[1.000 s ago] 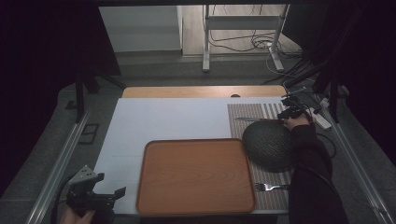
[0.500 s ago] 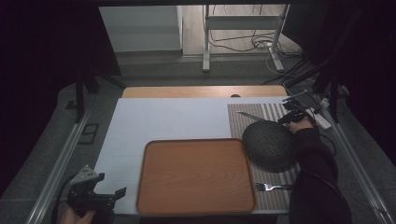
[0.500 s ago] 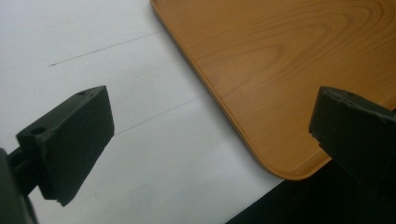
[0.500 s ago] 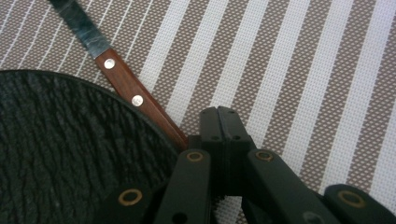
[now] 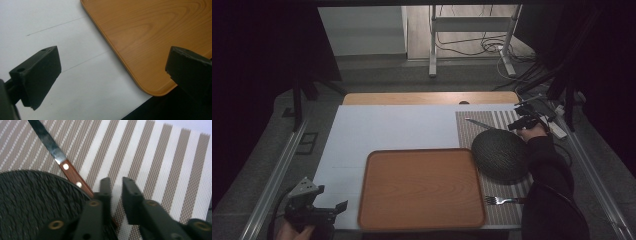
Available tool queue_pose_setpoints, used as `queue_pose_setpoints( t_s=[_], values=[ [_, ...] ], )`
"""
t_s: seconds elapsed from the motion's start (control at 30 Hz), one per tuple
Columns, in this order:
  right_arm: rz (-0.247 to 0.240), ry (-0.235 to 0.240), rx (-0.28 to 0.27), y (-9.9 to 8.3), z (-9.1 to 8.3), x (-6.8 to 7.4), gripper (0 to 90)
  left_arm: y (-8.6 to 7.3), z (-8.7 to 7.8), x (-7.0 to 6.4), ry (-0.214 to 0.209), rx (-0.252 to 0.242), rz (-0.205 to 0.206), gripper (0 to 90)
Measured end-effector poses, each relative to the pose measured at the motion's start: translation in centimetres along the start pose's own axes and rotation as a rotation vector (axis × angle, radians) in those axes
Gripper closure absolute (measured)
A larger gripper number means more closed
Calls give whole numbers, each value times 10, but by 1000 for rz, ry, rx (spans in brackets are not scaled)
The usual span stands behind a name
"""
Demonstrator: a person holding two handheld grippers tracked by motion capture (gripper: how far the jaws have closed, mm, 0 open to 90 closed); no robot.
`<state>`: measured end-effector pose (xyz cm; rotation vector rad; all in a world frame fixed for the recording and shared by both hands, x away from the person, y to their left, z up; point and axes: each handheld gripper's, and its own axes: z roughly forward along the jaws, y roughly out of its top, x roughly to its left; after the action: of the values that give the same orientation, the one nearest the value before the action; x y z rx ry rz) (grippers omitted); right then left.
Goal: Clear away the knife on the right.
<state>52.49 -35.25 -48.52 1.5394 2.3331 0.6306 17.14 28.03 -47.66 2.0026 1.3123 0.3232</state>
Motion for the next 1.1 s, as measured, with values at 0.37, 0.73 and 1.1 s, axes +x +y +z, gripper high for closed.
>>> queue_pose_setpoints(
  t_s=[0.37, 0.73, 1.1],
  values=[
    [-19, 12, -33, 16, 7, 24, 214, 0, 0, 0, 1, 2, 3, 10],
    [-35, 6, 16, 30, 23, 44, 17, 0, 0, 0, 0, 3, -4, 10],
    [-77, -14, 77, 40, 47, 49, 19, 0, 0, 0, -1, 1, -7, 10]
  ],
)
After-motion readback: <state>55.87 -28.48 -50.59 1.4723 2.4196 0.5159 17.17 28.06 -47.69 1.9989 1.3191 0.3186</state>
